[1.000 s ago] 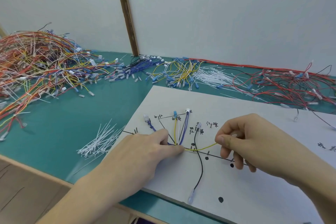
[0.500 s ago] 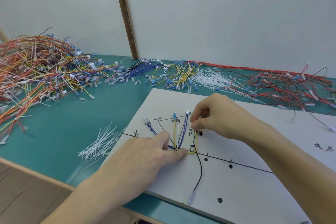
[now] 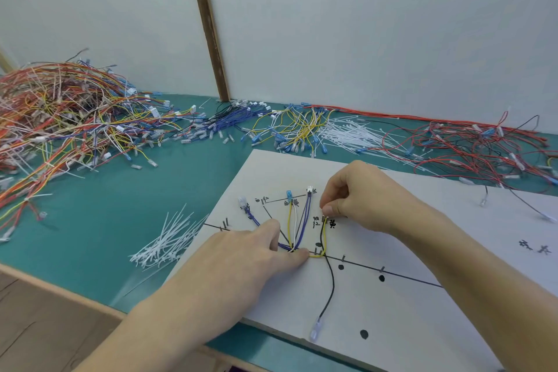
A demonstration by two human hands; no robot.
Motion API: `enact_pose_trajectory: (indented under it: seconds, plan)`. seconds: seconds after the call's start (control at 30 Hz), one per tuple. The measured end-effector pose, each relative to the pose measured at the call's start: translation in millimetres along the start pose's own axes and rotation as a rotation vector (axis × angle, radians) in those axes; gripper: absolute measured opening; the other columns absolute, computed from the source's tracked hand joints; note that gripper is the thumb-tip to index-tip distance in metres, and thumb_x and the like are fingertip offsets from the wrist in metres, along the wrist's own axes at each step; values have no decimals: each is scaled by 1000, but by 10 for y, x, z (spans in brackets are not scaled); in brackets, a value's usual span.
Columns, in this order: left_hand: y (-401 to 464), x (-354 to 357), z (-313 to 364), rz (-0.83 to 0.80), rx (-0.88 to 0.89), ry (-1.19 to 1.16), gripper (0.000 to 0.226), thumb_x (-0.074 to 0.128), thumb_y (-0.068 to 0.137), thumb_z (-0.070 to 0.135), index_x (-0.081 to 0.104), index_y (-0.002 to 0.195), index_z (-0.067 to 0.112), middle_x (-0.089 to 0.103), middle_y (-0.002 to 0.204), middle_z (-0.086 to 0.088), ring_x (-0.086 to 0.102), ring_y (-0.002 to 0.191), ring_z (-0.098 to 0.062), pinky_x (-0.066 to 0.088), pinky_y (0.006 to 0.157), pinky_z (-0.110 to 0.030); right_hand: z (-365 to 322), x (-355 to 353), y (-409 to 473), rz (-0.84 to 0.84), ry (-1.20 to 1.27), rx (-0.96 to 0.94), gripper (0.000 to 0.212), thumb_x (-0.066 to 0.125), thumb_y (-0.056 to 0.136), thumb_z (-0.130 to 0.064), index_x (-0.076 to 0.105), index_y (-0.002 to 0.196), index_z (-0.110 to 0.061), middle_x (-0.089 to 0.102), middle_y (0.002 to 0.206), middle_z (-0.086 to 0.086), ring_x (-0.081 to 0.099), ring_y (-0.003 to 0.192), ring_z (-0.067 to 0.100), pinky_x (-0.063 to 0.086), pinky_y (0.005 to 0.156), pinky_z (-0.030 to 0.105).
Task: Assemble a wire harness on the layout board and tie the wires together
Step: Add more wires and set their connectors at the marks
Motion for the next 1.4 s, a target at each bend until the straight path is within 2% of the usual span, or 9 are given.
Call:
enact_pose_trajectory:
  seconds: [0.17, 0.3, 0.5, 0.7, 0.8, 1.0, 1.1, 1.2, 1.4]
  plan:
    - [-17, 68, 4, -68, 7, -63, 79, 71, 66, 7, 61, 130, 52, 32, 85, 10, 30, 51, -15, 15, 47, -27, 41, -19, -103, 76, -60, -1, 12, 83, 83, -19, 77, 75, -26, 71, 71, -11, 64, 72, 5, 48, 63, 25]
    - [-6, 148, -96, -87, -96, -152, 79, 42, 92, 7, 24, 150, 58, 18, 96, 11, 36, 68, -21, 17, 52, -32, 1, -12, -148, 94, -148, -13, 13, 81, 84, -19, 74, 76, -27, 71, 80, -10, 63, 85, 13, 56, 78, 35]
    - [5, 157, -83, -105, -105, -130, 77, 41, 95, 9, 15, 150, 57, 16, 98, 11, 33, 67, -21, 27, 62, -36, -107, -20, -147, 53, -258, -42, 10, 79, 86, -21, 72, 80, -25, 70, 86, -7, 61, 91, 17, 56, 81, 37]
    - [-14, 18, 11, -25, 17, 41, 79, 75, 60, 8, 61, 130, 44, 49, 85, 6, 25, 48, -20, 19, 42, -30, -226, 16, -267, 62, -400, -210, 11, 62, 94, -22, 71, 90, -26, 56, 95, -9, 50, 102, 18, 49, 85, 37]
    - [-17, 18, 59, -14, 47, 58, 83, 80, 51, 9, 64, 125, 43, 49, 80, 6, 22, 47, -18, 13, 42, -29, -222, 17, -343, 51, -414, -234, 14, 58, 97, -28, 71, 94, -26, 59, 98, -10, 49, 104, 17, 48, 88, 36]
    - [-24, 39, -49, -11, -23, -91, 64, 57, 83, 7, 53, 131, 49, 49, 94, 10, 38, 56, -20, 31, 49, -34, -225, 33, -423, 68, -402, -201, 26, 50, 101, -36, 73, 102, -25, 64, 104, -5, 51, 107, 19, 47, 92, 36]
    - [-20, 6, -158, -14, -117, -198, 39, 45, 102, 18, 54, 129, 46, 57, 110, 14, 60, 89, -16, 50, 73, -36, -202, -56, -435, 139, -304, -177, 23, 51, 101, -34, 70, 113, -26, 68, 105, -10, 52, 108, 16, 48, 93, 37]
    - [-3, -27, -210, -4, -167, -224, 33, 39, 107, 28, 58, 129, 44, 61, 122, 18, 60, 111, -10, 50, 90, -35, -298, -68, -490, 208, -221, -230, 22, 53, 101, -29, 72, 111, -29, 67, 105, -12, 52, 106, 13, 48, 91, 35]
    - [77, -56, -327, -52, -193, -208, 30, 45, 106, 33, 64, 124, 49, 60, 118, 18, 60, 108, -11, 50, 87, -35, -620, 211, -573, 141, -158, -388, 20, 57, 98, -27, 74, 107, -33, 68, 101, -15, 50, 104, 12, 47, 90, 33]
Point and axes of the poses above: each hand's wrist, its own y-axis towards the middle knuckle, its own x-axis out of the palm, z = x × y, the point moved 9 cm from there along y, towards the middle knuckle
